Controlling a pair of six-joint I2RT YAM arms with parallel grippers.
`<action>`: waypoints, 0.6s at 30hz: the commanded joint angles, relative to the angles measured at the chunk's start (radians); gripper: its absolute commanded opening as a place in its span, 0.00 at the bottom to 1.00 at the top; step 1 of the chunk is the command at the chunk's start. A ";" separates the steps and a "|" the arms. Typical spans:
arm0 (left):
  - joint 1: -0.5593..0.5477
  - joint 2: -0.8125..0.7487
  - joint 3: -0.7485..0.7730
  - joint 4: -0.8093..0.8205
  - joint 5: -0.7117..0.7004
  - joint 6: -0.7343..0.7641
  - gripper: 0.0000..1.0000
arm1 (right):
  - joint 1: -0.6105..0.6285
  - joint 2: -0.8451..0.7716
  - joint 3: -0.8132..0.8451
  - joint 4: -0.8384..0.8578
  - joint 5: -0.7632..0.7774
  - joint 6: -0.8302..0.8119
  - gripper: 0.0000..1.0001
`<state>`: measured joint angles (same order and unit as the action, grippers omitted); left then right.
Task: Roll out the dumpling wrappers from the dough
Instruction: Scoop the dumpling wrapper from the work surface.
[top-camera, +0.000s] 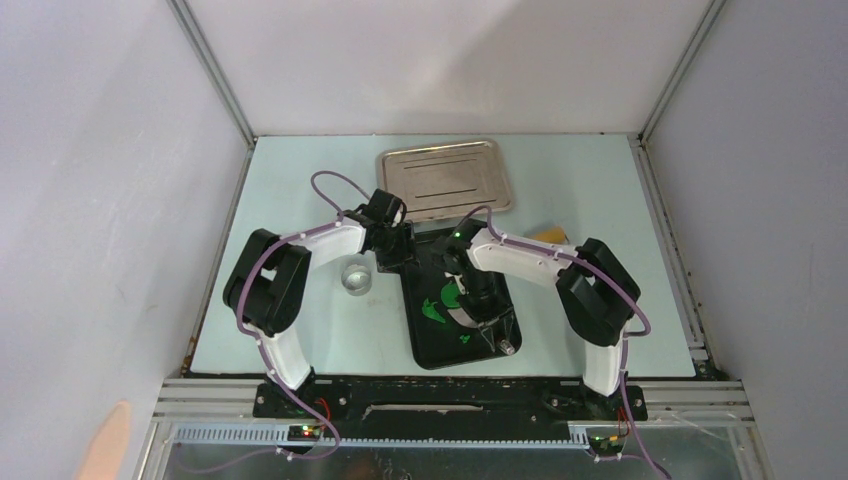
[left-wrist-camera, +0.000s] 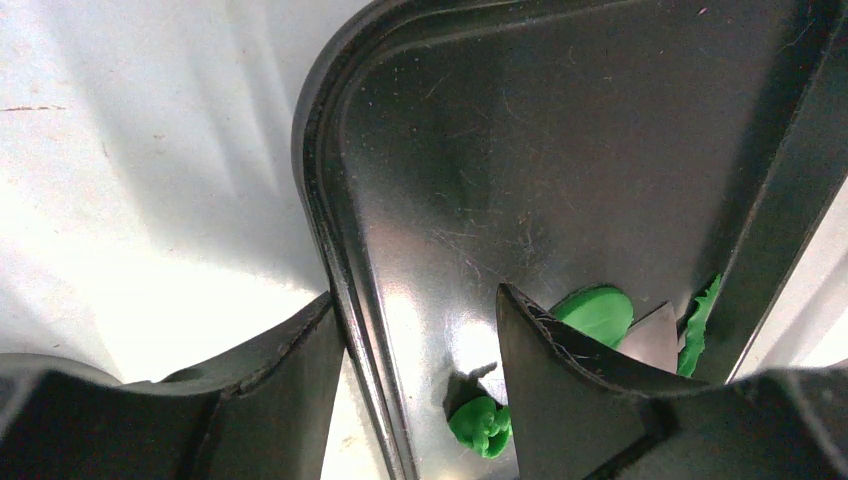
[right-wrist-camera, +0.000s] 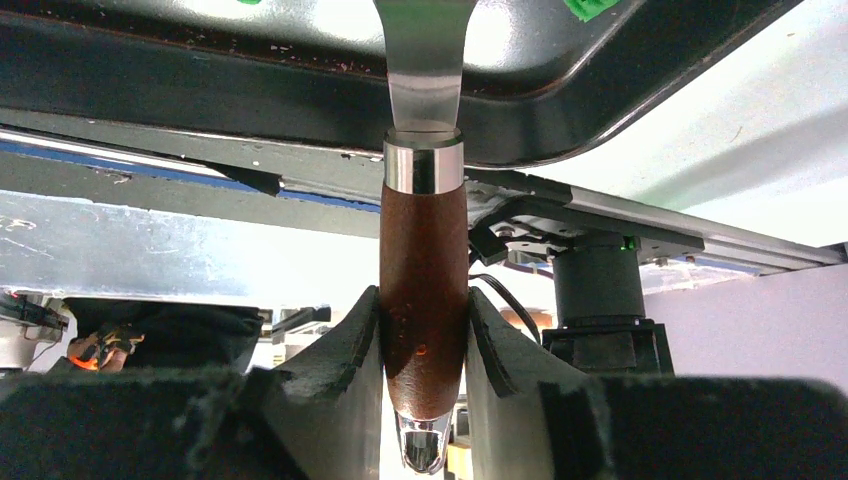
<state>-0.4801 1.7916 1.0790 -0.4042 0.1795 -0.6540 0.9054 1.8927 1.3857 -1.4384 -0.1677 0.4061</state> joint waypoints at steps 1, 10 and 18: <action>-0.015 0.027 -0.023 -0.001 0.008 0.014 0.61 | -0.006 0.008 0.008 -0.011 0.017 -0.023 0.00; -0.015 0.030 -0.018 -0.008 0.006 0.016 0.61 | 0.001 0.061 0.088 -0.027 0.026 -0.060 0.00; -0.015 0.037 -0.016 -0.005 0.011 0.014 0.61 | 0.021 0.104 0.175 -0.036 0.031 -0.075 0.00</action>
<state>-0.4801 1.7916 1.0790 -0.4046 0.1802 -0.6537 0.9112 1.9781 1.4933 -1.5146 -0.1501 0.3584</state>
